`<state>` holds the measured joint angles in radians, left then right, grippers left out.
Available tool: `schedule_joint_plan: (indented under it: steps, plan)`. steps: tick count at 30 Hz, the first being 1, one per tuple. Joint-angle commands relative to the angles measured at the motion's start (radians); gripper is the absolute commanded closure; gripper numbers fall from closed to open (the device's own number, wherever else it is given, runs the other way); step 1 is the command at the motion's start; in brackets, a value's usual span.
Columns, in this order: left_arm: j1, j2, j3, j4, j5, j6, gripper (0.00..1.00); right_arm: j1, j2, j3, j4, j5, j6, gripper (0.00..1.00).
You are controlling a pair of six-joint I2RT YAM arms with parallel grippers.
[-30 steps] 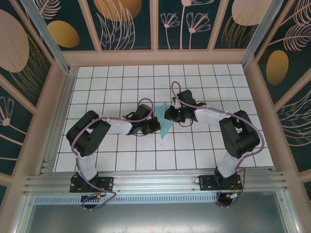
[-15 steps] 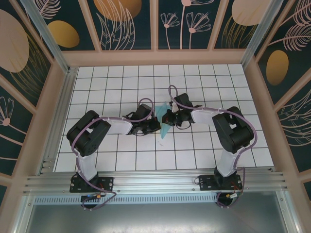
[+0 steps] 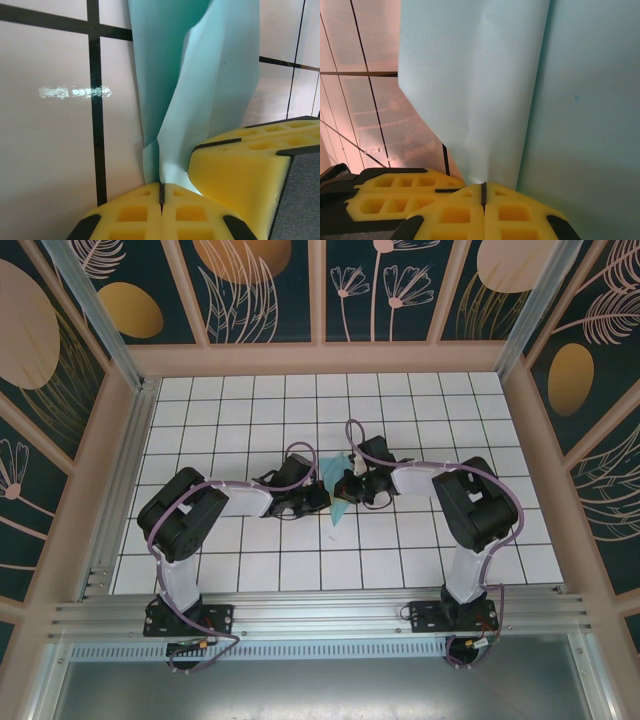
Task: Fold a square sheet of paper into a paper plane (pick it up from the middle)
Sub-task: Fourth fold the wing at the center of the table.
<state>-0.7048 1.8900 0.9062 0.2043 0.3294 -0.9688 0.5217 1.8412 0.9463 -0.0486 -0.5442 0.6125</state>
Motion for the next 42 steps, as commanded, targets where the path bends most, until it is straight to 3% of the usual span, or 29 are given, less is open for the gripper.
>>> schedule_joint_plan:
  steps: [1,13,23,42]
  plan:
    - [0.006,0.050,-0.006,-0.092,-0.047,0.018,1.00,0.003,0.027,-0.020,0.011,-0.013,0.012,0.98]
    - [0.006,0.047,-0.007,-0.094,-0.058,0.012,1.00,-0.011,0.037,-0.056,0.067,-0.051,0.021,0.97]
    - [0.007,0.050,0.000,-0.105,-0.056,0.017,1.00,-0.034,-0.099,-0.097,0.085,-0.095,0.017,0.94]
    - [0.006,0.045,0.005,-0.109,-0.057,0.016,1.00,-0.003,0.010,-0.107,0.048,-0.102,0.007,0.96]
